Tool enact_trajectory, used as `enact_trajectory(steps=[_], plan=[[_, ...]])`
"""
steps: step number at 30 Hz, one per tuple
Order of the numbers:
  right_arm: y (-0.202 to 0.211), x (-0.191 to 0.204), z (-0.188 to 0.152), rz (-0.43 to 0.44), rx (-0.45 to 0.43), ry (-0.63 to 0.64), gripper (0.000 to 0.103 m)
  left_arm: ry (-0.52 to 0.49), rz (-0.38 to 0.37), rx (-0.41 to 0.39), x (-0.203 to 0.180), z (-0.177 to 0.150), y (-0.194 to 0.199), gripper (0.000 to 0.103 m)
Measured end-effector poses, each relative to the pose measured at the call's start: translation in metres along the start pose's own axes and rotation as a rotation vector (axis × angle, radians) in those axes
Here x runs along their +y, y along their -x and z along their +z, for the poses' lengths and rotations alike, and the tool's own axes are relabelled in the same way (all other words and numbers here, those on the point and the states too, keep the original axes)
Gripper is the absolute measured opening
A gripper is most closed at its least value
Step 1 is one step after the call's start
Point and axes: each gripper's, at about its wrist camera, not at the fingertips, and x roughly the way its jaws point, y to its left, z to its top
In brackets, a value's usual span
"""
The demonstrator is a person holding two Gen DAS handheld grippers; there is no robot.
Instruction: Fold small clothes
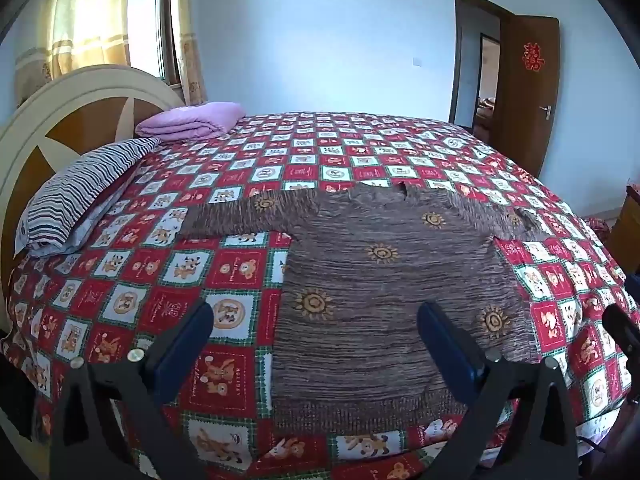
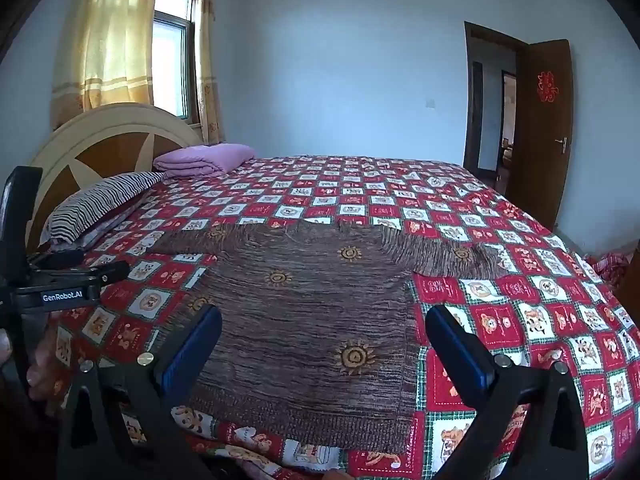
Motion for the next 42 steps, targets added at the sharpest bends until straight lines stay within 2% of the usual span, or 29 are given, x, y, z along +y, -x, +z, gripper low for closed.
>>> enact_trajectory(steps=[7, 42], plan=[[-0.006, -0.009, -0.004, -0.025, 0.015, -0.023, 0.102, -0.005, 0.001, 0.001, 0.006, 0.002, -0.003, 0.103], [-0.014, -0.013, -0.01, -0.018, 0.043, -0.036, 0.102, 0.007, 0.003, -0.003, 0.011, 0.001, -0.004, 0.103]])
